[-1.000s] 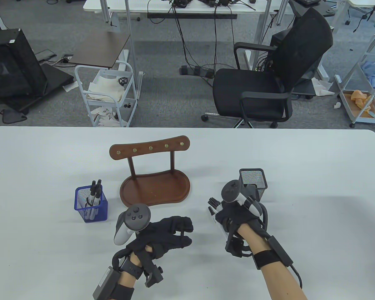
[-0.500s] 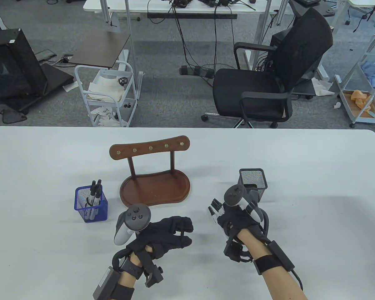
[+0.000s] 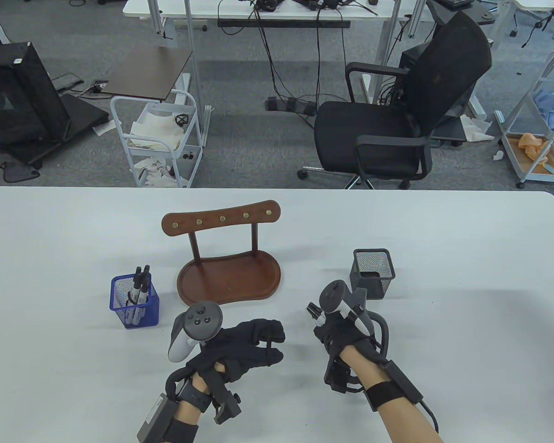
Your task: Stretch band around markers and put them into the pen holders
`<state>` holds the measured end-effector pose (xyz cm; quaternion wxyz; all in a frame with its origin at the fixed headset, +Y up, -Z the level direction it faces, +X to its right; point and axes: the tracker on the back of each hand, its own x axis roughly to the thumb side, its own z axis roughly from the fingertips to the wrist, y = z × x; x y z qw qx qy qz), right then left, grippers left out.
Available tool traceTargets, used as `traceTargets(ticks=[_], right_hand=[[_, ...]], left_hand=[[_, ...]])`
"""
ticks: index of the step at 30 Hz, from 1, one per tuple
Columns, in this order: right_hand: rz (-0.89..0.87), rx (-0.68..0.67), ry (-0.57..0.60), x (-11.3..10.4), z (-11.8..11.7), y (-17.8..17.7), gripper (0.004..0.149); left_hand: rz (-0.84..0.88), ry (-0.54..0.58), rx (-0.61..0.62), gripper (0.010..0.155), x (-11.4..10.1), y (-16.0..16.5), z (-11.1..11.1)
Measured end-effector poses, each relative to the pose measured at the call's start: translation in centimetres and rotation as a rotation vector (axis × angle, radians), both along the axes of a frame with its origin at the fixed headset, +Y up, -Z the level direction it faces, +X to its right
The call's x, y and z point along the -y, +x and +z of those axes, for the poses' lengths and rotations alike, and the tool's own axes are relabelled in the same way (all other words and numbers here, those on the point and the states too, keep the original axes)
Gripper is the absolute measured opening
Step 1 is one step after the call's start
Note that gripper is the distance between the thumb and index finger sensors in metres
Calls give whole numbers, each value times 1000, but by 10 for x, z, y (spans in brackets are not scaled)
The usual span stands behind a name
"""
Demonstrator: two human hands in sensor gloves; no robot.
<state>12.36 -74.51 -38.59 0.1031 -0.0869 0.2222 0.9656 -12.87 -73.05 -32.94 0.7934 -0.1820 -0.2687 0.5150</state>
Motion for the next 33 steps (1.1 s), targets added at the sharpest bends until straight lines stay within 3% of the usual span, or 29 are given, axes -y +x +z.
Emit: traceTargets(ticks=[17, 33], right_hand=[[105, -12, 98, 4, 5, -12, 47], [-121, -56, -38, -11, 15, -3, 45]], left_hand=[[-3, -4, -2, 70, 1, 1, 0], [-5, -7, 3, 70, 2, 2, 0]])
